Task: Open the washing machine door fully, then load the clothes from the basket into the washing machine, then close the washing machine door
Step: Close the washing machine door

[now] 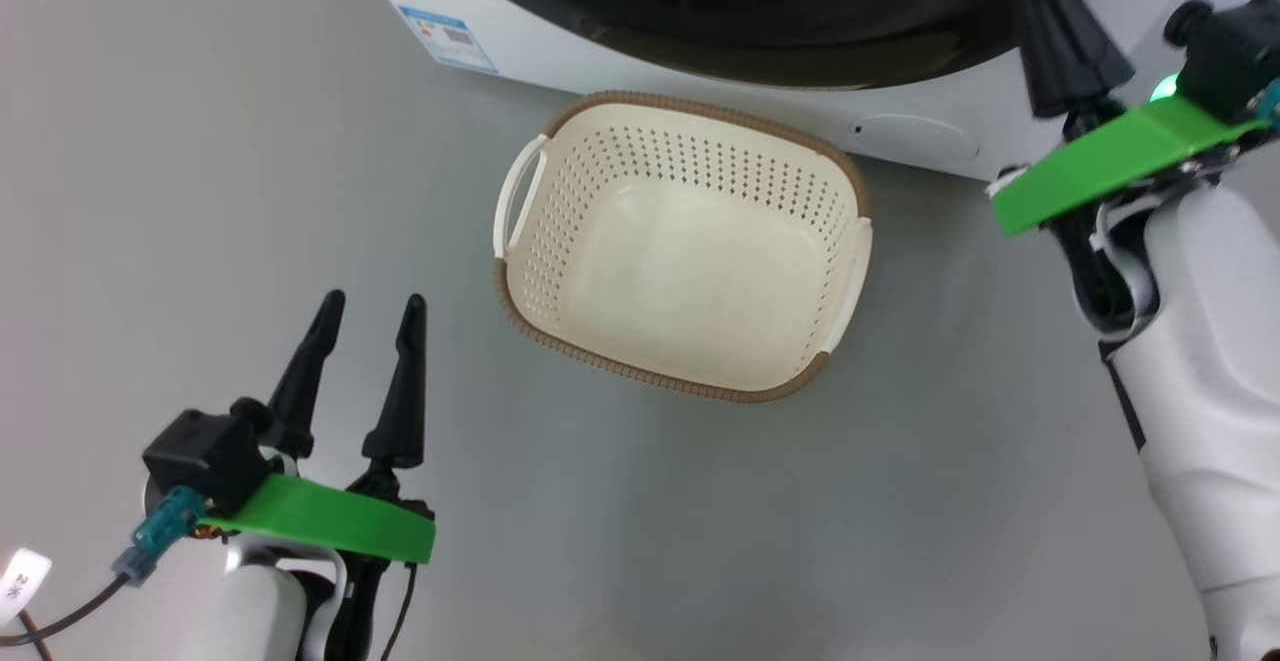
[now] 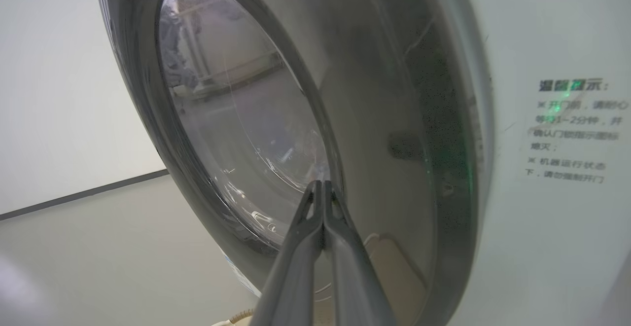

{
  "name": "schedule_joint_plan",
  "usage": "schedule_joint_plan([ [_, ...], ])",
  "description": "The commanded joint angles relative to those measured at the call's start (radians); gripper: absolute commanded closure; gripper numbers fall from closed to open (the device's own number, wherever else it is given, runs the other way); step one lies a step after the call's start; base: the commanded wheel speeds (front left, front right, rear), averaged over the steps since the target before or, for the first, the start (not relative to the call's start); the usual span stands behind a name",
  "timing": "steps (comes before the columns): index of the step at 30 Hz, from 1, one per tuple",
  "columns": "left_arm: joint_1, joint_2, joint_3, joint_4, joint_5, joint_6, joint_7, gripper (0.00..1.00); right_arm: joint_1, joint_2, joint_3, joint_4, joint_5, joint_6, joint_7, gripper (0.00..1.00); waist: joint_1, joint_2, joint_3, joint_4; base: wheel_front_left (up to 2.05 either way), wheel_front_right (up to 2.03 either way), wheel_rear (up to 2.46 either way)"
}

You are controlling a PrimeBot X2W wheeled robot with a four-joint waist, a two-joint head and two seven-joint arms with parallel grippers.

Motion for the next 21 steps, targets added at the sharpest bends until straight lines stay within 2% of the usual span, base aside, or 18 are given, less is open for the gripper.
schedule_joint_plan([
  [1, 0.011, 0.035, 0.039, -0.012, -0.006, -0.002, -0.006, 0.0, 0.03, 0.022, 0.022, -0.025, 0.009, -0.006, -0.005, 0.65, 0.0, 0.0, -0.027, -0.022, 0.0, 0.0, 0.0],
  [2, 0.014, 0.038, 0.042, -0.007, -0.006, -0.002, -0.006, 0.0, 0.046, 0.022, 0.029, -0.026, 0.012, -0.006, -0.005, 0.39, 0.0, 0.0, -0.035, -0.028, 0.0, 0.0, 0.0],
  [3, 0.017, 0.041, 0.044, -0.002, -0.006, -0.002, -0.006, 0.0, 0.062, 0.023, 0.033, -0.03, 0.016, -0.006, -0.005, 0.05, 0.0, 0.0, -0.043, -0.033, 0.0, 0.0, 0.0],
  [4, 0.019, 0.044, 0.049, 0.003, -0.004, -0.002, -0.006, 0.0, 0.078, 0.025, 0.038, -0.032, 0.019, -0.006, -0.005, 0.0, 0.0, 0.0, -0.051, -0.04, 0.0, 0.0, 0.0],
  [9, 0.036, 0.058, 0.068, 0.025, -0.002, -0.002, -0.006, 0.0, 0.157, 0.035, 0.052, -0.045, 0.031, -0.006, -0.005, 0.0, 0.0, 0.0, -0.092, -0.073, 0.0, 0.0, 0.0],
  [21, 0.081, 0.092, 0.094, 0.06, 0.006, -0.002, -0.006, 0.0, 0.347, 0.052, 0.016, -0.087, 0.036, -0.006, -0.005, 0.0, 0.0, 0.0, -0.181, -0.17, 0.0, 0.0, 0.0],
])
